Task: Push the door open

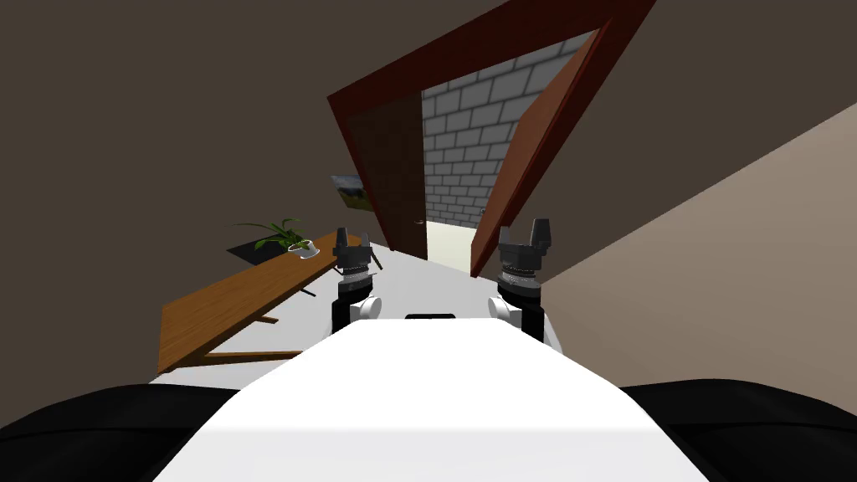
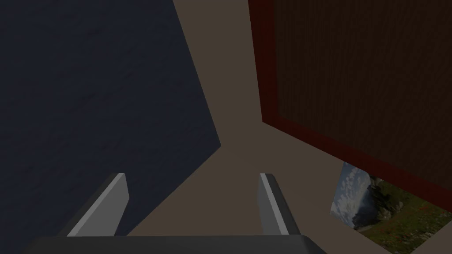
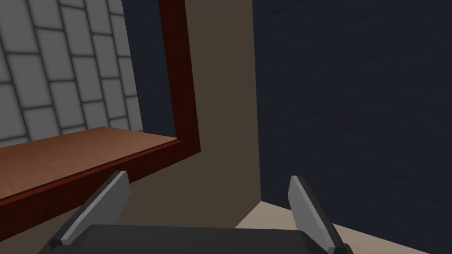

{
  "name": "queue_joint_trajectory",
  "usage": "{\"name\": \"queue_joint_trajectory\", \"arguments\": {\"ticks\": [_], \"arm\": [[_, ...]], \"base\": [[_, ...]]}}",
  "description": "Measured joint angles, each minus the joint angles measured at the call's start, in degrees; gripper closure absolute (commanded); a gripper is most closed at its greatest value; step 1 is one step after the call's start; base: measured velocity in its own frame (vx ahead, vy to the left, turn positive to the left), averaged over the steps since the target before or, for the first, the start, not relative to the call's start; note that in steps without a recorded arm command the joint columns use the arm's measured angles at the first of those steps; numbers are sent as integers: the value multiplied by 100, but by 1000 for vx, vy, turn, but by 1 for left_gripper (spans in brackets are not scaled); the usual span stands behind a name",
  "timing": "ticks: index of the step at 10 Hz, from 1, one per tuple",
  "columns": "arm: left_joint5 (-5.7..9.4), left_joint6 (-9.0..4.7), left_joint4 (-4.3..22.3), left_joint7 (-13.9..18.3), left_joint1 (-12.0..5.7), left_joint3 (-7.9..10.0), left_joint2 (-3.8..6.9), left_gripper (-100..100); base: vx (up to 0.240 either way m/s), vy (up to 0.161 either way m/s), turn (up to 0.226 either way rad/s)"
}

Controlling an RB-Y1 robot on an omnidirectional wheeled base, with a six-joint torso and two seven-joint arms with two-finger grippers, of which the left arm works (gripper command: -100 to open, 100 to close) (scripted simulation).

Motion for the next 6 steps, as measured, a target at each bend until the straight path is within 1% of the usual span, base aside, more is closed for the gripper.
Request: {"name": "queue_joint_trajectory", "arguments": {"ticks": [2, 3, 5, 6], "arm": [[4, -19, 238, 6, -116, 26, 62, -100], [-5, -61, 346, 0, -128, 8, 81, -100], [-26, -109, 624, -23, -247, -11, 110, -100], [-26, -126, 716, -24, -275, -8, 136, -100]], "base": [[99, 15, -53], [97, 10, -31], [94, 18, -29], [89, 44, -33]]}}
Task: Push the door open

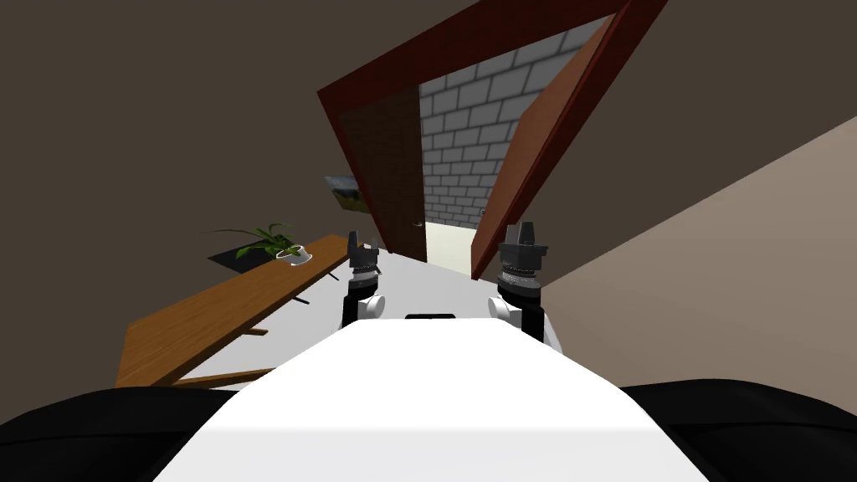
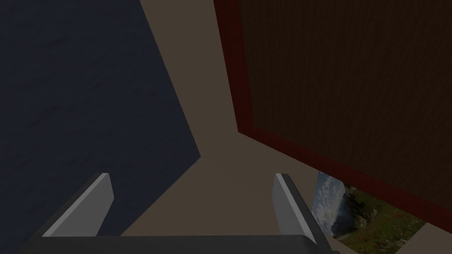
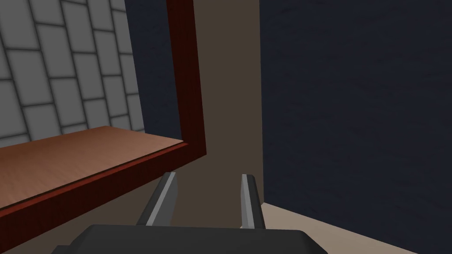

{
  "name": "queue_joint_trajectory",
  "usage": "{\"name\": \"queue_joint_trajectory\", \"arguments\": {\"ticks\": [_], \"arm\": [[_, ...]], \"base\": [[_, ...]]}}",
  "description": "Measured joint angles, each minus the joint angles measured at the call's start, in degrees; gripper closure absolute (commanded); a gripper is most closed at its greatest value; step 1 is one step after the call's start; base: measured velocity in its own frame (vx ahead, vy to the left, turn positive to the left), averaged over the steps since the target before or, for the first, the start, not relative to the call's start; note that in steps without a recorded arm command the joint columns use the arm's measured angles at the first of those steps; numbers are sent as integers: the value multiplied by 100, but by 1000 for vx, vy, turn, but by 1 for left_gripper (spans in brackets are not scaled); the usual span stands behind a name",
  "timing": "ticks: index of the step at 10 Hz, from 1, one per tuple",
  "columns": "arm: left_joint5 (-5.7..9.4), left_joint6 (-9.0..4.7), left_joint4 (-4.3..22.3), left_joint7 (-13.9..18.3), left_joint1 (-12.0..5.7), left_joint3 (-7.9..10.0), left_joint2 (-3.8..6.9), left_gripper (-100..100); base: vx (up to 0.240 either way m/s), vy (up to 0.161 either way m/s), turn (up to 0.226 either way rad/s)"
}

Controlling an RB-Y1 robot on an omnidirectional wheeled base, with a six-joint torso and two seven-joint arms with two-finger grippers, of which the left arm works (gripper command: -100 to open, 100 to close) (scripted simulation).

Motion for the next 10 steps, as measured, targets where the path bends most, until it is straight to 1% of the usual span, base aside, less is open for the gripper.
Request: {"name": "queue_joint_trajectory", "arguments": {"ticks": [1, 2, 4, 5, 7, 8, 9, 10], "arm": [[2, -30, 96, 8, -9, 1, 30, -100], [-6, -49, 205, 2, -56, -8, 39, -100], [-19, -90, 505, -16, -203, -5, 65, -100], [-20, -81, 597, -18, -247, -2, 86, -100], [-30, -128, 881, -27, -357, -5, 119, -100], [-40, -149, 1063, -39, -450, -6, 123, -100], [-48, -168, 1204, -49, -501, -13, 135, -100], [-45, -213, 1333, -38, -505, -14, 173, -100]], "base": [[90, 33, -27], [100, 9, -35], [99, 31, -36], [98, 32, -35], [96, 37, -40], [98, 39, -43], [98, 33, -43], [91, 31, -38]]}}
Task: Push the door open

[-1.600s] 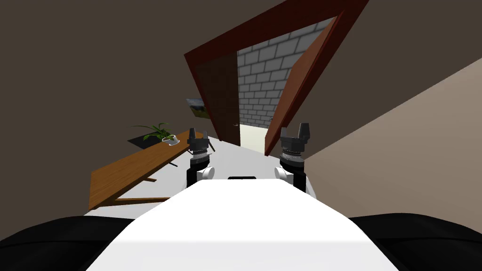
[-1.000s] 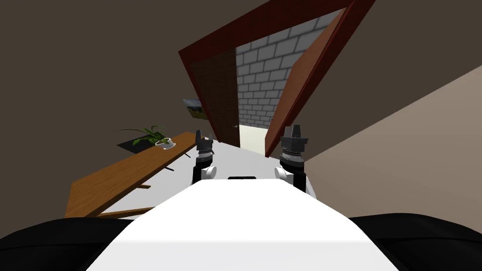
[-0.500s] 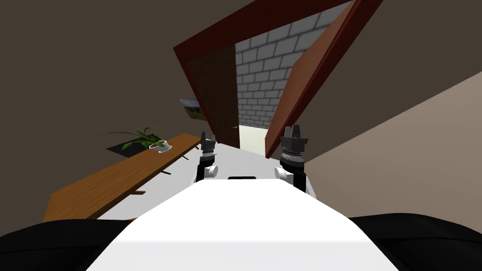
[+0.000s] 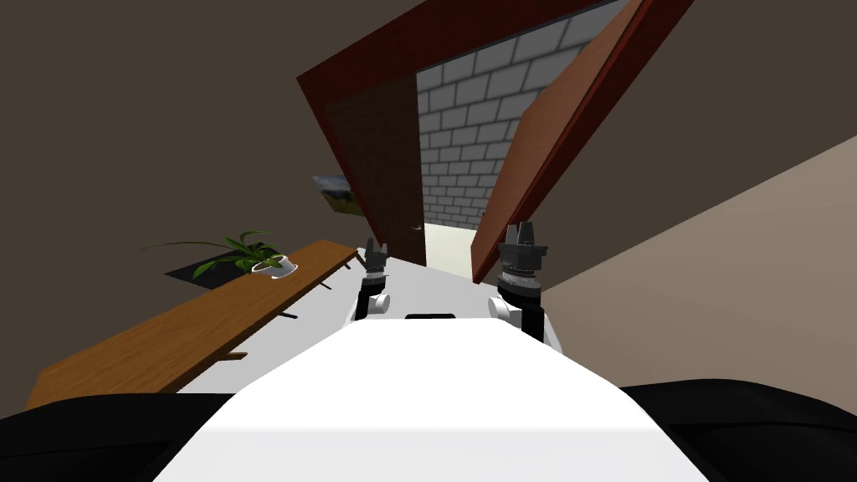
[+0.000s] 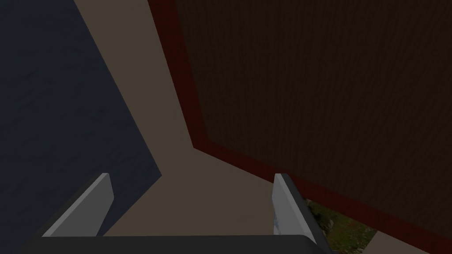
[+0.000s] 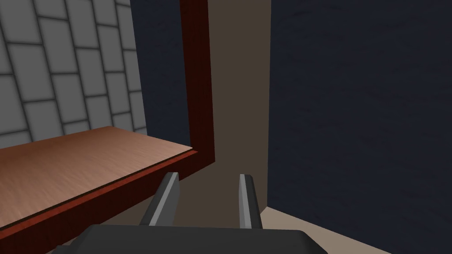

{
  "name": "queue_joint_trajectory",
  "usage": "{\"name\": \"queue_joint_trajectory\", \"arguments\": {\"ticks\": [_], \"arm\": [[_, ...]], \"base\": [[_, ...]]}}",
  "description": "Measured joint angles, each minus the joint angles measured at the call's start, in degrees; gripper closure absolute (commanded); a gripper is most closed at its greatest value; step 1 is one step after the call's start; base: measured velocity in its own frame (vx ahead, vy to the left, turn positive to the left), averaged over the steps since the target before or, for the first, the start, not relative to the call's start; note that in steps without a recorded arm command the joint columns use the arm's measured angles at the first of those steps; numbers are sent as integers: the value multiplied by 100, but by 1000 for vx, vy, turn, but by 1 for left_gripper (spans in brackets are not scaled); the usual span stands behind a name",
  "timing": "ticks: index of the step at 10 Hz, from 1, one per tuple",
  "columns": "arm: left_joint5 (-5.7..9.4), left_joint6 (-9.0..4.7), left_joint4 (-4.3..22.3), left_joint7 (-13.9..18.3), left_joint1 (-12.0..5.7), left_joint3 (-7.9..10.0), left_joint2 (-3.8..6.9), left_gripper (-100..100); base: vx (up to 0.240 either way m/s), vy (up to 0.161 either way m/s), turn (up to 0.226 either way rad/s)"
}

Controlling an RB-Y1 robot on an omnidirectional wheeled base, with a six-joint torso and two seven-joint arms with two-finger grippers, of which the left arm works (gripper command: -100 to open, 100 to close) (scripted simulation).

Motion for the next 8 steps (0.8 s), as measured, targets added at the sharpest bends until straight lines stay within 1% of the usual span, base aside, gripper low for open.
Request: {"name": "queue_joint_trajectory", "arguments": {"ticks": [1, 2, 3, 4, 5, 6, 8], "arm": [[-9, -45, 148, -2, -38, -13, 10, -100], [-7, -89, 348, 1, -139, 4, 37, -100], [-28, -133, 564, -24, -232, -15, 14, -100], [-28, -148, 772, -34, -344, 0, 31, -100], [-25, -168, 909, -20, -371, 6, 69, -100], [-35, -174, 1028, -25, -403, -8, 73, -100], [-53, -275, 1406, -43, -559, -17, 81, -100]], "base": [[81, 26, -36], [85, 43, -46], [101, 52, -54], [105, 45, -56], [100, 37, -43], [90, 41, -45], [94, 45, -48]]}}
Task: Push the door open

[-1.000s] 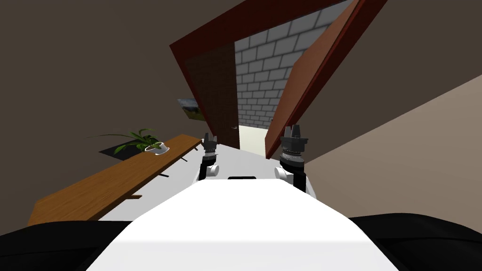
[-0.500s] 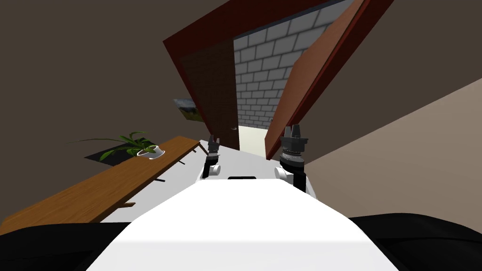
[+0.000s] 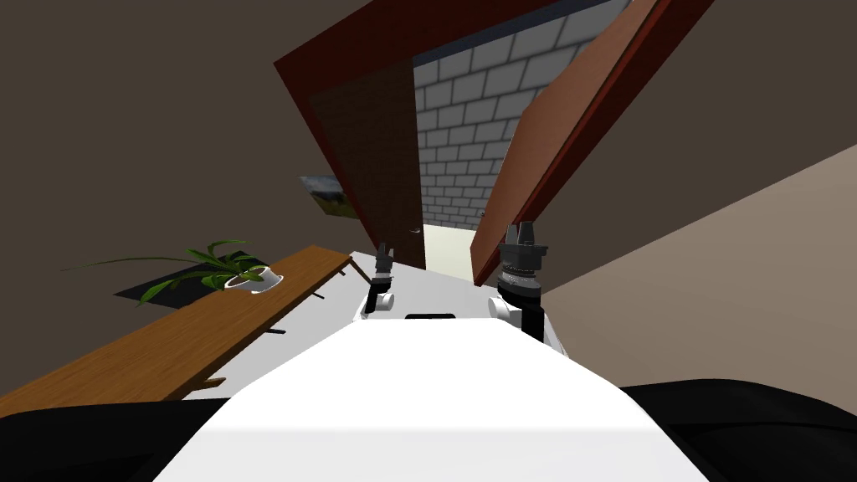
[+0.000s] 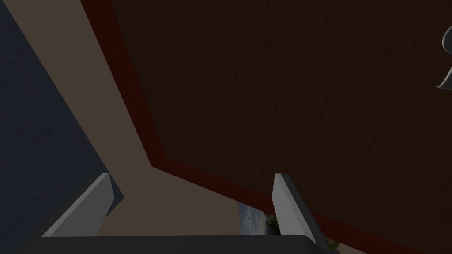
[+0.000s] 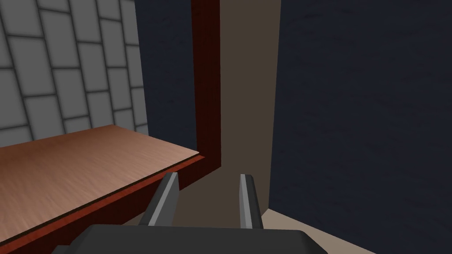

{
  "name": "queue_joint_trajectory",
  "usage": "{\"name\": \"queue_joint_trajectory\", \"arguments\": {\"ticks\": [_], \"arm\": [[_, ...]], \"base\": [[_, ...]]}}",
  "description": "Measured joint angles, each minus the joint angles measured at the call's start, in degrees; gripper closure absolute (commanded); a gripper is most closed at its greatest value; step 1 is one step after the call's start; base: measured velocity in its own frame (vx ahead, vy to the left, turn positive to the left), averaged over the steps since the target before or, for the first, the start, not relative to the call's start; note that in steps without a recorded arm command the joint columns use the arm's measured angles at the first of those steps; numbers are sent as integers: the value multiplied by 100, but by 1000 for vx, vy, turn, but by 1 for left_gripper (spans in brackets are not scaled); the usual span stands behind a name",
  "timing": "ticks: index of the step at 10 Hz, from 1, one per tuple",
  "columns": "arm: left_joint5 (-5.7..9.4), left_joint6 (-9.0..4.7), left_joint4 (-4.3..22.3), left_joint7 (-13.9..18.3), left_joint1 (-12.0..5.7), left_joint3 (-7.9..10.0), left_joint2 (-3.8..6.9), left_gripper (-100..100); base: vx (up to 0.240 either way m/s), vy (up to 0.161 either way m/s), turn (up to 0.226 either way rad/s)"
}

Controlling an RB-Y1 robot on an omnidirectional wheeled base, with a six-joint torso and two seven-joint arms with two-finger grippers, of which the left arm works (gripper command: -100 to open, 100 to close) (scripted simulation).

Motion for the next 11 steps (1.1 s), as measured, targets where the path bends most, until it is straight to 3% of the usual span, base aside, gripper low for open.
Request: {"name": "queue_joint_trajectory", "arguments": {"ticks": [5, 11], "arm": [[-19, -72, 597, -17, -217, -6, 22, -100], [-51, -248, 1442, -42, -537, -20, 24, -100]], "base": [[56, 31, -30], [66, 33, -34]]}}
